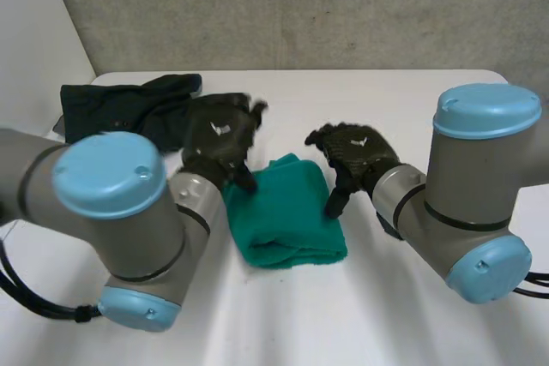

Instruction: Fold the laundry.

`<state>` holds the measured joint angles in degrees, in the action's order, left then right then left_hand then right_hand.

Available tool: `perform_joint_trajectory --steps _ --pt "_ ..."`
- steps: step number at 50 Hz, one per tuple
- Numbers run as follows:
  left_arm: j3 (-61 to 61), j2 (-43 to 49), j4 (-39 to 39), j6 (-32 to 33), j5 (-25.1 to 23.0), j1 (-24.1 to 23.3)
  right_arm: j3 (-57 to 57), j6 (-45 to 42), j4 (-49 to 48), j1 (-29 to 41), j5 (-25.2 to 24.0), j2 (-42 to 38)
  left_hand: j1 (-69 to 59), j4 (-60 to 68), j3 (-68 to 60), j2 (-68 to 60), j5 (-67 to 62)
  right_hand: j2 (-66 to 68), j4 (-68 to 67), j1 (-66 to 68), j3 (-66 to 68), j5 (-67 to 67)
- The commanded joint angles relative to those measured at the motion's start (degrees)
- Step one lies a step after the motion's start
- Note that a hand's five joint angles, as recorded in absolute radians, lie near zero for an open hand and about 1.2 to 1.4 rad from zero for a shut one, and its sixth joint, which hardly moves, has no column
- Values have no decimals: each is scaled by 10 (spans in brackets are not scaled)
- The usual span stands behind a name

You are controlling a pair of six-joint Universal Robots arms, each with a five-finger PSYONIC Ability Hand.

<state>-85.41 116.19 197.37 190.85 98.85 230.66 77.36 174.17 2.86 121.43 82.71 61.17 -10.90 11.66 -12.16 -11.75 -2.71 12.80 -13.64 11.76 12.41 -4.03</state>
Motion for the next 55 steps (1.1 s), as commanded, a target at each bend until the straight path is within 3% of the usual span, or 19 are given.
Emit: perform_joint_trajectory --steps 1,14,23,29,35,43,55 --pt "27 69 -93 -3 6 -10 -53 -7 39 2 -38 -85 2 -9 14 10 20 -28 36 -18 -24 40" --pt "38 124 -132 28 5 -4 -107 -106 79 2 -30 -158 2 -9 14 10 20 -28 36 -18 -24 40" --pt "70 92 -133 38 -15 4 -87 -109 64 -2 -17 -91 2 -9 14 10 20 -28 36 -18 -24 40" --pt "92 -1 -140 36 -95 16 -21 -54 1 -12 1 -23 -2 -6 11 7 16 -28 36 -18 -24 40" --pt "118 -68 -204 33 -175 48 89 6 -58 -54 61 62 -2 -6 11 7 16 -28 36 -18 -24 40" --pt "161 -106 -320 -14 -303 85 177 83 -65 -70 52 66 -3 -4 9 5 15 -28 36 -18 -24 40" --pt "157 -106 -326 -47 -317 93 206 136 -126 -63 -17 4 -5 -3 8 4 13 -21 29 -10 -17 33"
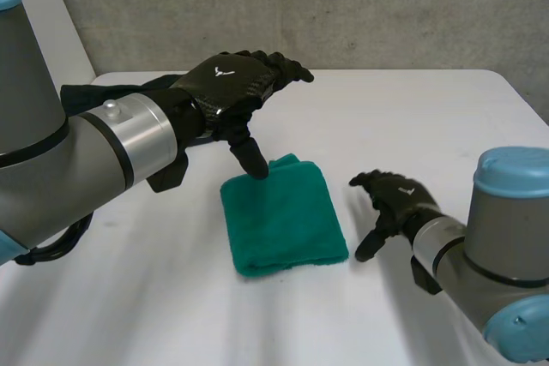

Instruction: Fold the laundry.

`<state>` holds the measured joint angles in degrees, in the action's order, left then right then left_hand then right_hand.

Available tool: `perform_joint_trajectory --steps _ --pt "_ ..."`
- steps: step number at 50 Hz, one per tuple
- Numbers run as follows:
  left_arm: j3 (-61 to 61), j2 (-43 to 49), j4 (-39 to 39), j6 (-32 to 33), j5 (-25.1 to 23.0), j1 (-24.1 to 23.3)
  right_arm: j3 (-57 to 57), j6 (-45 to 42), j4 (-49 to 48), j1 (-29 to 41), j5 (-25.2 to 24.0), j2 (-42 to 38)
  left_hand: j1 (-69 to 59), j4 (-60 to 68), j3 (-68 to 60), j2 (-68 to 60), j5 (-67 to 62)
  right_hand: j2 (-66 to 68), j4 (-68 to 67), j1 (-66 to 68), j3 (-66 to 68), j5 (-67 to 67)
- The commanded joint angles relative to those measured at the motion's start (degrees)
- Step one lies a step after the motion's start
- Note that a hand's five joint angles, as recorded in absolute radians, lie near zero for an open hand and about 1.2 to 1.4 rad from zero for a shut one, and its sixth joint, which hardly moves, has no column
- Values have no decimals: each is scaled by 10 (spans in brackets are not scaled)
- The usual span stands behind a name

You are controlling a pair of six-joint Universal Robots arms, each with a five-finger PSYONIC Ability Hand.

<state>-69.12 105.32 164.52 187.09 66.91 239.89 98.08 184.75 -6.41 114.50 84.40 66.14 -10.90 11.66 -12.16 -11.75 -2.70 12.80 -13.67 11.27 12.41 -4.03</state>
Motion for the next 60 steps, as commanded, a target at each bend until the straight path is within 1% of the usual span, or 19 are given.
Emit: perform_joint_trajectory --steps 1,10,20,25,35,38,40,42,43,44,46,50,54,57,58,60 --pt "-7 2 3 -8 2 1 -3 35 -38 6 -34 -54 -5 -3 8 4 13 -10 19 5 -7 23" --pt "-15 4 4 -8 3 -1 -52 41 -57 37 -34 -113 -5 -3 8 4 13 40 -31 55 44 -28" --pt "-15 5 4 -10 2 2 -98 45 -66 54 -32 -140 -7 -1 6 2 11 77 -68 92 81 -65" --pt "-16 6 4 -10 2 2 -119 66 -66 61 -32 -156 -7 -1 6 2 11 129 -120 145 133 -117" --pt "-16 12 4 -10 2 0 -155 86 -63 61 -33 -167 -10 2 3 -2 8 153 -144 168 157 -140" --pt "-16 13 5 -10 2 0 -170 87 -62 61 -34 -177 -12 4 1 -3 6 212 -203 227 215 -199" --pt "-16 13 5 -10 3 1 -183 88 -60 61 -34 -188 -12 4 1 -3 6 302 -293 317 306 -290" --pt "-16 14 5 -10 2 1 -190 88 -59 61 -34 -195 -12 4 1 -3 6 401 -393 417 405 -389" --pt "-16 14 6 -10 2 1 -197 88 -58 61 -34 -202 -12 4 1 -3 6 505 -496 520 509 -493" --pt "-16 14 6 -10 2 1 -202 88 -57 61 -34 -205 -12 4 1 -3 6 579 -571 595 583 -567" --pt "-16 14 6 -10 2 1 -209 88 -58 61 -35 -210 -13 6 -1 -5 5 672 -663 687 676 -659" --pt "-16 14 8 -10 2 1 -242 86 -55 61 -35 -228 -13 6 -1 -5 5 672 -663 687 676 -660" --pt "-16 15 11 -11 3 2 -305 80 -24 53 -38 -253 -13 6 -1 -5 5 672 -663 687 676 -660" --pt "-16 16 12 -10 3 2 -381 78 13 24 -40 -279 -13 6 -1 -5 5 672 -663 687 676 -660" --pt "-16 17 12 -10 3 2 -421 76 29 -1 -39 -291 -13 6 -1 -5 5 672 -663 687 676 -660" --pt "-16 17 12 -11 3 2 -475 72 46 -30 -32 -311 -15 7 -2 -7 3 672 -663 687 676 -660"
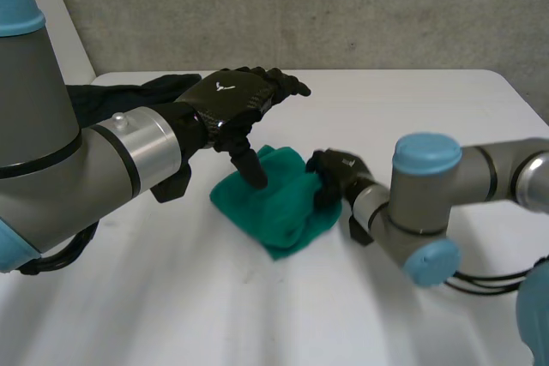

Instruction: Fold the laundry.

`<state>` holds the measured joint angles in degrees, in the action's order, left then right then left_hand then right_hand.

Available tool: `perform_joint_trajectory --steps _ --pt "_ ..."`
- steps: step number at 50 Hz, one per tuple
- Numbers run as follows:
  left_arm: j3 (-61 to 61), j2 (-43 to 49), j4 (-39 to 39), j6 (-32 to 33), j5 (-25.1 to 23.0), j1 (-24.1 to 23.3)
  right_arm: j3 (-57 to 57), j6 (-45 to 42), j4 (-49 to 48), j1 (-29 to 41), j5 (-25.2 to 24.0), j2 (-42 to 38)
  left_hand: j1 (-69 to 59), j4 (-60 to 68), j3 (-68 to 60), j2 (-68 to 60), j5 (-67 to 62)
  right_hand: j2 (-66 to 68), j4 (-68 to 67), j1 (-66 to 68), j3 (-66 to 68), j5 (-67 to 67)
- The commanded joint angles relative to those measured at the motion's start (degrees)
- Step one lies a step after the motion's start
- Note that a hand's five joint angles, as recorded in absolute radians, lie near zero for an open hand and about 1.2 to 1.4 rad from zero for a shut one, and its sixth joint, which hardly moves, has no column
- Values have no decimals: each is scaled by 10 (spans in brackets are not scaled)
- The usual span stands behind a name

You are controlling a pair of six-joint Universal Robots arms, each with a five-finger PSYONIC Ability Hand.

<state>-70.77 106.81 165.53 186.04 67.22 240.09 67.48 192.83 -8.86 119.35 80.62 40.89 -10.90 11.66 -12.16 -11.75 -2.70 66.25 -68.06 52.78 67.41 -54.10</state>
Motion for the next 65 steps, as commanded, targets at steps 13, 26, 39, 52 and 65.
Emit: perform_joint_trajectory --steps 13,26,39,52,65 --pt "-1 6 2 -1 0 0 -562 -45 201 -247 76 -254 -15 7 -2 -7 3 138 -119 272 126 -159" --pt "-1 19 2 -1 1 0 -575 -174 179 -347 104 -274 -17 9 -4 -8 1 138 -119 272 126 -159" --pt "0 29 2 -1 1 -1 -570 -266 183 -373 100 -290 -17 9 -4 -8 1 -276 294 -142 -288 255" --pt "0 24 2 -1 1 -1 -533 -313 253 -372 105 -182 -17 9 -4 -8 1 -562 581 -428 -574 541" --pt "1 10 23 -1 19 -1 -439 -686 255 -324 207 -47 -8 1 4 0 10 -562 581 -428 -574 541"
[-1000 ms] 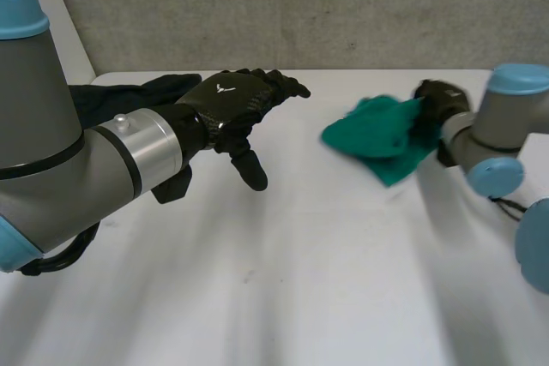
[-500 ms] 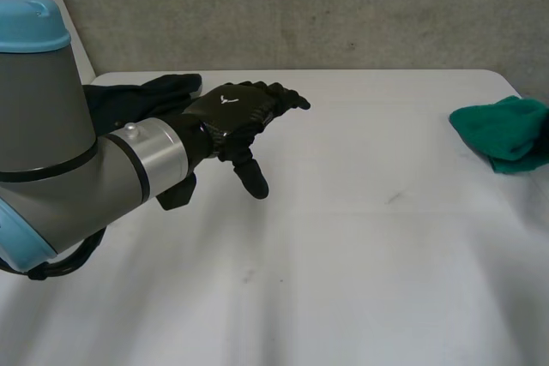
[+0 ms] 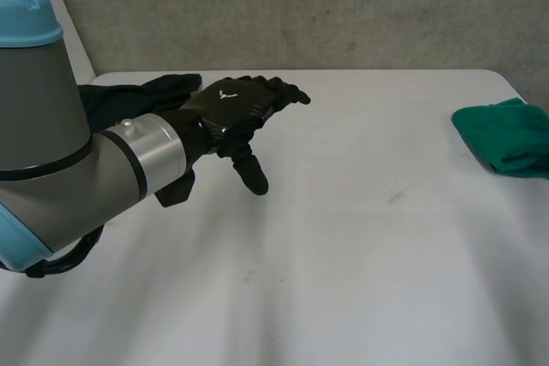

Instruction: Fold the laundry.

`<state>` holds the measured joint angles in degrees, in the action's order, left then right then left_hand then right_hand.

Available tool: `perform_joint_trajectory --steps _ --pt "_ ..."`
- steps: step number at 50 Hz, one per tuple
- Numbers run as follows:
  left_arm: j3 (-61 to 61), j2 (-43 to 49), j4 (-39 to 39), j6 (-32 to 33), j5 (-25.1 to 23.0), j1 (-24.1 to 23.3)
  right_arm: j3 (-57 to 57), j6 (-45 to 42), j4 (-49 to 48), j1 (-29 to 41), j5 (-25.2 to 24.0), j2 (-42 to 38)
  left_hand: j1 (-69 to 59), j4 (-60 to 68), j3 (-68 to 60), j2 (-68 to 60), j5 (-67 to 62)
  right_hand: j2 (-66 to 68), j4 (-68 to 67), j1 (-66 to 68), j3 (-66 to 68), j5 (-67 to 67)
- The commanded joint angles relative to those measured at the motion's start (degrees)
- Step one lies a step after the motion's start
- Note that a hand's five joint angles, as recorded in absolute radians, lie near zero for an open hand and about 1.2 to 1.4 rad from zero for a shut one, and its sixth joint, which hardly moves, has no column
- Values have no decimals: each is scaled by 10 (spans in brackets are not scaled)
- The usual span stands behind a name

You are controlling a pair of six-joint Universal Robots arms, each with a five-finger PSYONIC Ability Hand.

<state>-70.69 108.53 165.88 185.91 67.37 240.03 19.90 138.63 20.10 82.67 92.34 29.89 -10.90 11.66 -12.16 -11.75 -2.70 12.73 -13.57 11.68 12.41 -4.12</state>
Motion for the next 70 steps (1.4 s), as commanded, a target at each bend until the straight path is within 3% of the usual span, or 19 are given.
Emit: perform_joint_trajectory --steps 1,6,10,15,19,30,40,44,47,48,50,59,66,70 --pt "-1 -9 27 2 25 0 41 -135 -49 56 94 75 -8 1 4 0 10 -27 36 -17 -24 41" --pt "-10 -11 101 9 94 10 105 -46 -112 135 70 133 -5 -3 8 4 13 -27 36 -17 -24 41" --pt "-21 -10 193 14 126 52 208 36 -154 189 3 190 -3 -4 9 5 15 -27 36 -17 -24 41" --pt "-20 16 246 24 124 119 380 93 -196 276 -107 279 -7 -1 6 2 11 -27 36 -17 -24 41" --pt "0 83 243 55 123 169 483 93 -222 320 -152 307 -7 -1 6 2 11 -27 36 -17 -24 41" --pt "111 274 234 251 98 256 640 90 -234 342 -166 349 -3 -4 9 5 15 -27 36 -17 -24 41" --pt "176 365 210 287 67 283 726 89 -269 339 -175 376 -22 14 -9 -13 -4 -27 36 -17 -24 41" --pt "197 387 200 288 62 282 740 89 -275 331 -175 377 -122 115 -110 -114 -104 -27 36 -17 -24 41" --pt "211 402 198 286 45 279 749 89 -277 325 -174 379 -329 321 -316 -321 -311 -27 36 -17 -24 41" --pt "217 408 199 286 44 277 751 89 -277 324 -174 380 -494 487 -482 -486 -476 -27 36 -17 -24 41" --pt "222 411 204 285 45 273 755 89 -277 322 -174 382 -690 682 -677 -682 -672 -27 36 -17 -24 41" --pt "169 332 218 263 93 202 768 89 -285 306 -173 396 -691 683 -678 -683 -673 -27 36 -17 -24 41" --pt "24 157 223 88 87 86 765 95 -291 283 -166 412 -691 683 -678 -683 -673 -27 36 -17 -24 41" --pt "-48 102 219 24 52 15 764 99 -292 265 -165 419 -691 683 -678 -683 -673 -27 36 -17 -24 41"
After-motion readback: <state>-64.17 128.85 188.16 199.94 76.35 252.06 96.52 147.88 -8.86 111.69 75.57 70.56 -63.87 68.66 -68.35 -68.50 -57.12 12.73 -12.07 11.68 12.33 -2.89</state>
